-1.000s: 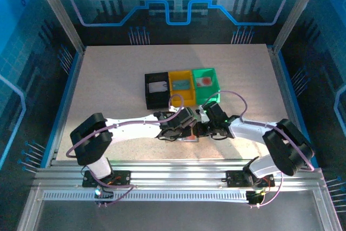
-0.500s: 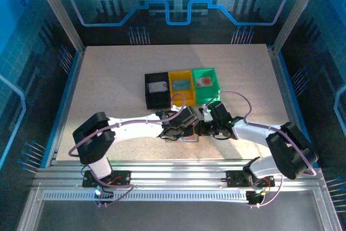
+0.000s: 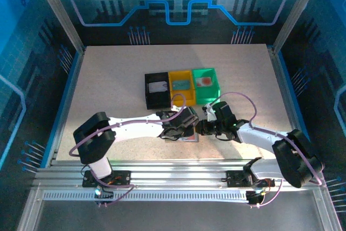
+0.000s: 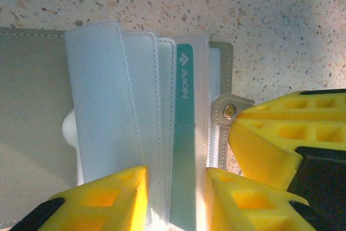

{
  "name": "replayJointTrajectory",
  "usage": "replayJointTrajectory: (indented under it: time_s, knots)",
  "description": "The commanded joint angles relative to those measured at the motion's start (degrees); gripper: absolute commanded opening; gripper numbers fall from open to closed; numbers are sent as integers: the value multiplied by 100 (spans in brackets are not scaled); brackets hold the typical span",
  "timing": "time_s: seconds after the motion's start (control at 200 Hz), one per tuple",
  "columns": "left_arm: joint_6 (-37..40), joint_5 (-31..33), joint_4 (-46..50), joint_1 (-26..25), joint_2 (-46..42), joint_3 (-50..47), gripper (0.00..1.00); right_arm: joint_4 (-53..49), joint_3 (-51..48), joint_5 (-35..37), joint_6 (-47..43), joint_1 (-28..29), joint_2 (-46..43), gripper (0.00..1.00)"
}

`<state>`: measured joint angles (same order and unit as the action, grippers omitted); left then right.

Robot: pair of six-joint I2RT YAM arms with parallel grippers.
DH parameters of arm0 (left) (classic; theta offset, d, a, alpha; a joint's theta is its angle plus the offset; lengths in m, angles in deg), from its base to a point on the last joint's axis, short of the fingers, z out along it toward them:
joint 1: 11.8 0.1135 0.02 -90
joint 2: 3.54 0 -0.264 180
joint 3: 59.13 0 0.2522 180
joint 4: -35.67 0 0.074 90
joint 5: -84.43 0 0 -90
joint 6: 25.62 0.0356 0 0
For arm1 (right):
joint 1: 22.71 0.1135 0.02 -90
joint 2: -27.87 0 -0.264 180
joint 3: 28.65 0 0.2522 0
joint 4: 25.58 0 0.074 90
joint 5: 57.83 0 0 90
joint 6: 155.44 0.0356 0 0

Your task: Take the credit cards out of the card holder

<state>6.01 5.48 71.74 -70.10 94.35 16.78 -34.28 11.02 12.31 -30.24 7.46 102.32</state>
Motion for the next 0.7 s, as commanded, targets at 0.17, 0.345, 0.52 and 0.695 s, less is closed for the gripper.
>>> replayJointTrajectory:
  time_s: [0.17,0.345,0.52,0.695]
  knots:
    - [3,-28,56,-49,163,3,34,418,-203,-279,92,-67,-296,17]
    - [7,-6,65,-50,154,-32,36,330,-236,-111,100,-97,-410,20]
    - [15,-24,37,-50,147,-28,39,292,-252,-49,126,-138,-407,24]
    - [20,-6,52,-50,118,-28,45,281,-283,-16,145,-193,-464,24]
